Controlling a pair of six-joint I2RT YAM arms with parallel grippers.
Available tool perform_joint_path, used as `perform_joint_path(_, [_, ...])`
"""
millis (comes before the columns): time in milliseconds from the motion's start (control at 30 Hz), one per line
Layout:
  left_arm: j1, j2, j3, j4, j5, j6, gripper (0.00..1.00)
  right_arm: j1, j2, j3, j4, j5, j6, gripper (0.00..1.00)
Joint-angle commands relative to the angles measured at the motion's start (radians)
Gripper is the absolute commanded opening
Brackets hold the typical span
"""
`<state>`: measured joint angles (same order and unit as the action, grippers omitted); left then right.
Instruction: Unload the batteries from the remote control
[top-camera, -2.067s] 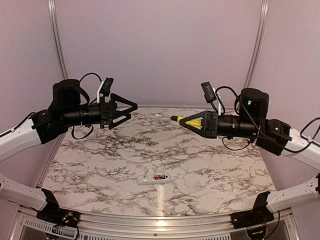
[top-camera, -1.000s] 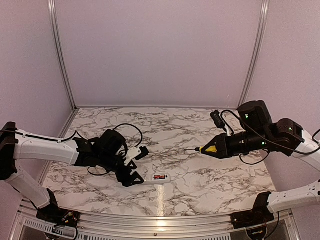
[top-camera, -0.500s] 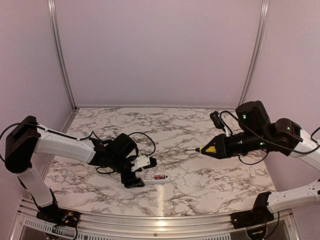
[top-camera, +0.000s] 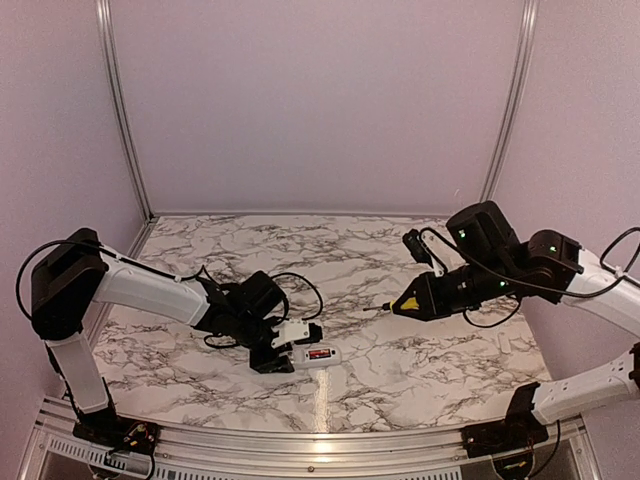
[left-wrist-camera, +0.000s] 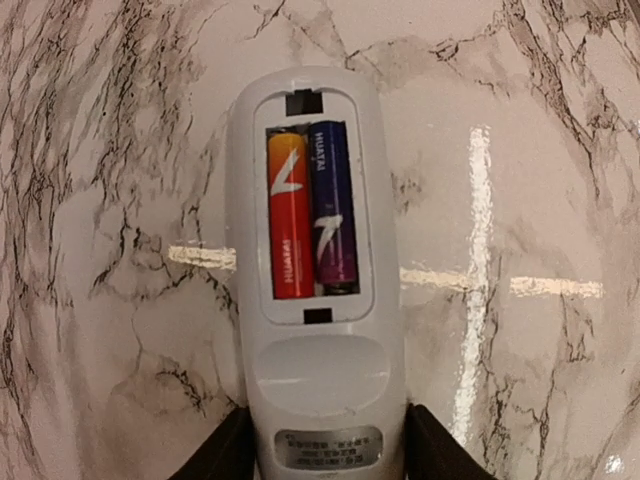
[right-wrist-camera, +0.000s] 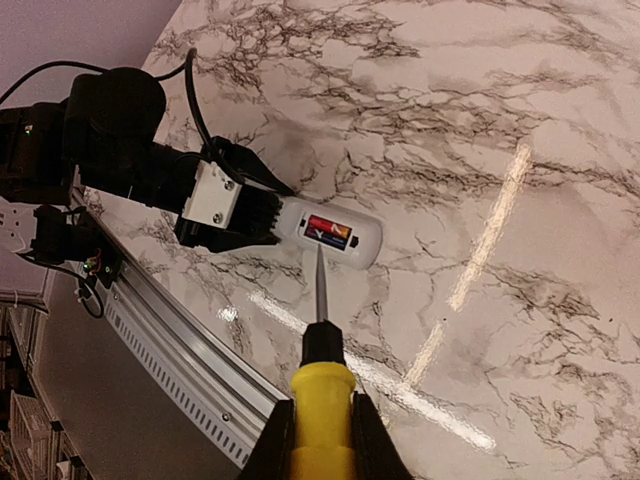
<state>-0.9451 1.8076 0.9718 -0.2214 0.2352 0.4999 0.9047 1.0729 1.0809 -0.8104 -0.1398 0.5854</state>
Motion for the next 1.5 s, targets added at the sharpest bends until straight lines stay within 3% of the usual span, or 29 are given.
perform_joint_path(0, [-0.013,0.039,0.023,-0.020,0.017,0.023,0.45,-0.012,0.030,0.068,-0.003,-0.006,-0.038,0.00])
perform_joint_path(100, [-0.026,0.048,0.057,-0.068,0.021,0.026,0.24,-0.015,0.044,0.080,-0.003,-0.006,-0.049,0.00])
perform_joint_path(200, [-0.060,0.045,0.085,-0.103,0.014,0.018,0.16,-0.018,0.053,0.090,-0.003,-0.006,-0.058,0.00])
perform_joint_path(600, [-0.233,0.108,0.177,0.027,-0.096,-0.350,0.18,-0.036,0.016,0.078,-0.022,0.038,-0.048,0.00])
perform_joint_path(800, [-0.267,0.176,0.210,0.063,-0.128,-0.431,0.25,-0.038,-0.022,0.053,-0.027,0.055,-0.022,0.00])
perform_joint_path(967, [-0.286,0.175,0.186,0.100,-0.185,-0.460,0.39,-0.038,-0.067,0.031,-0.029,0.068,0.011,0.00])
perform_joint_path(1033, [-0.291,0.153,0.159,0.136,-0.186,-0.467,0.50,-0.038,-0.083,0.023,-0.028,0.077,0.022,0.00])
perform_joint_path(1100, [-0.293,0.117,0.128,0.174,-0.190,-0.472,0.73,-0.038,-0.094,0.021,-0.025,0.086,0.029,0.00])
perform_joint_path(1133, [-0.294,0.098,0.116,0.188,-0.196,-0.471,0.92,-0.038,-0.096,0.022,-0.025,0.092,0.030,0.00])
perform_joint_path(1167, [-0.294,0.073,0.106,0.198,-0.213,-0.470,0.98,-0.038,-0.096,0.025,-0.022,0.099,0.031,0.00])
perform_joint_path(1467, [-0.293,-0.104,0.050,0.225,-0.387,-0.491,0.99,-0.038,-0.066,0.075,0.026,0.135,0.041,0.00])
